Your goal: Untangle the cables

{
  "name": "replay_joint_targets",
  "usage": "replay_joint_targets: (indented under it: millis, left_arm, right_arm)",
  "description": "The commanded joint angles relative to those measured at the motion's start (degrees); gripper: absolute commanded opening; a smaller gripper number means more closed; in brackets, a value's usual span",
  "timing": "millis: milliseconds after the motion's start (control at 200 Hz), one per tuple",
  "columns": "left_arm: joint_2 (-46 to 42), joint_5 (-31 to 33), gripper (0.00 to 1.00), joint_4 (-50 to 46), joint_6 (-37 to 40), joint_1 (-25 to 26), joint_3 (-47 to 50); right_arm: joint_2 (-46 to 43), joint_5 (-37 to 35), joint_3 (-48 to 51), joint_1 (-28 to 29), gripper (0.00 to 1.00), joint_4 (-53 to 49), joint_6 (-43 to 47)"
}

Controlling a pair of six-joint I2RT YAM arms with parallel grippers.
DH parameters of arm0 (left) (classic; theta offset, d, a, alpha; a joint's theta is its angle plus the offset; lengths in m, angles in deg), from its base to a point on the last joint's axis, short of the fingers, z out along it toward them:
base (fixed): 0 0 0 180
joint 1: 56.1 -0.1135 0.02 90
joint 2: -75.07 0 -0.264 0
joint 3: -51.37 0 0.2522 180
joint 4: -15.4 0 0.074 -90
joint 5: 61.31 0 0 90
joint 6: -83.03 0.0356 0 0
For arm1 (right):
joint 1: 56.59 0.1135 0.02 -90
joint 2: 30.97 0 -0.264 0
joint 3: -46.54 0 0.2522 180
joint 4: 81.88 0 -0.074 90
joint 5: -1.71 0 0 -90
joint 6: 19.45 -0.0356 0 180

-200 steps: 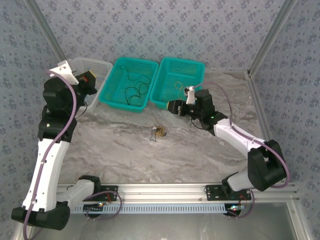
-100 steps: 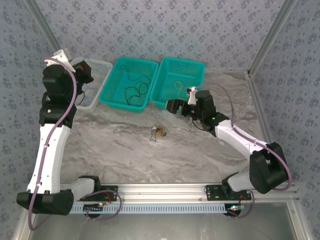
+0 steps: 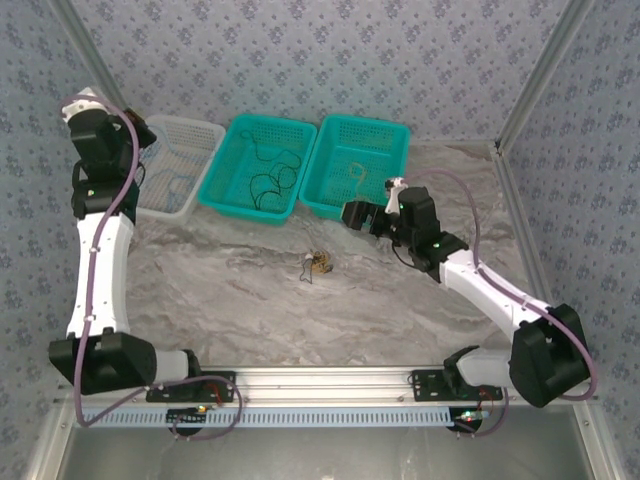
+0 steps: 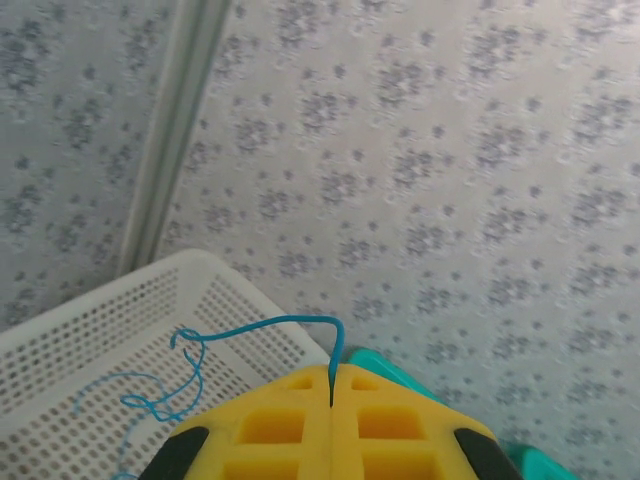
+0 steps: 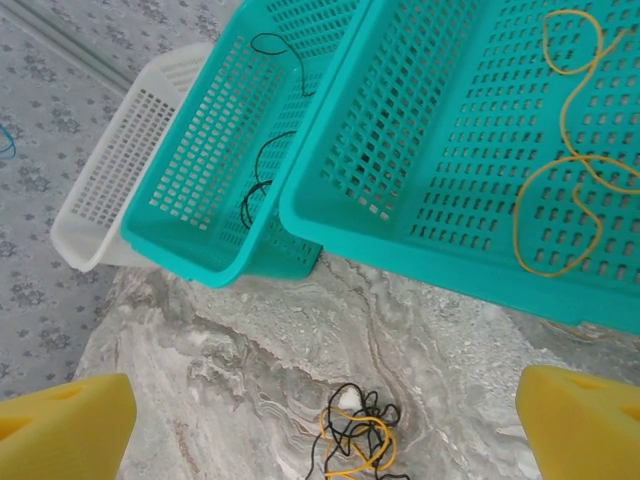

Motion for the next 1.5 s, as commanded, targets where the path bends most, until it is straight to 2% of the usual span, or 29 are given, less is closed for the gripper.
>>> replay_joint_targets:
  millis: [0, 195, 610, 645, 675, 715, 785, 849, 969, 1119, 1354, 1494]
  left_arm:
    - [2.89, -0.46, 0.00, 2.90, 0.41, -2.36, -2.72]
    - [9.03, -2.19, 0.00, 5.97, -0.33, -5.13, -2.86]
    - [20.33, 1.89, 0.00, 3.27, -1.68, -6.68, -6.97]
    - [21.18, 2.02, 0.04, 2.63, -1.79, -6.65, -7.46]
    - [21.94, 1.99, 0.11, 1.81, -1.87, -6.64, -8.14]
    - [23.05, 1.98, 0.26, 0.30, -1.92, -6.64, -9.44]
    - [25.19, 1.79, 0.60, -3.93, -2.20, -6.64, -12.82]
    - [27.33, 1.55, 0.73, -8.46, -2.31, -6.65, -16.50]
    - [29.97, 0.87, 0.84, -14.68, -2.35, -6.56, -21.68]
    - [29.70, 1.15, 0.99, -16.18, -1.66, -5.65, -22.23]
    - [27.28, 1.31, 0.99, -15.45, -0.21, -2.16, -20.71]
    - [23.16, -2.96, 0.99, -8.44, -0.30, 0.43, -14.58]
  right_arm:
    - [-1.38, -2.99, 0.24, 0.06, 1.00, -2.75, 0.85]
    - [-1.90, -3.94, -0.22, 0.02, 1.00, -4.20, 1.04]
    - [-1.87, -4.39, -1.46, 0.02, 1.00, -6.27, 1.87]
    - [-1.88, -4.30, -1.50, 0.02, 1.00, -6.34, 1.84]
    - [-1.95, -4.17, -1.50, 0.05, 1.00, -6.46, 1.91]
    - [-2.03, -4.17, -1.61, 0.05, 1.00, -6.67, 2.00]
    - [-2.21, -4.38, -1.59, 0.03, 1.00, -6.97, 2.24]
    - [-2.40, -4.59, -1.55, -0.02, 1.00, -7.33, 2.32]
    - [-2.40, -5.19, -1.60, -0.07, 1.00, -8.20, 2.01]
    - [-2.42, -6.87, -1.63, -0.24, 1.00, -9.22, 0.93]
    - [-2.29, -7.04, -1.46, -0.24, 1.00, -9.31, 0.77]
    - [-1.99, -6.07, -1.56, -0.07, 1.00, -9.83, -0.45]
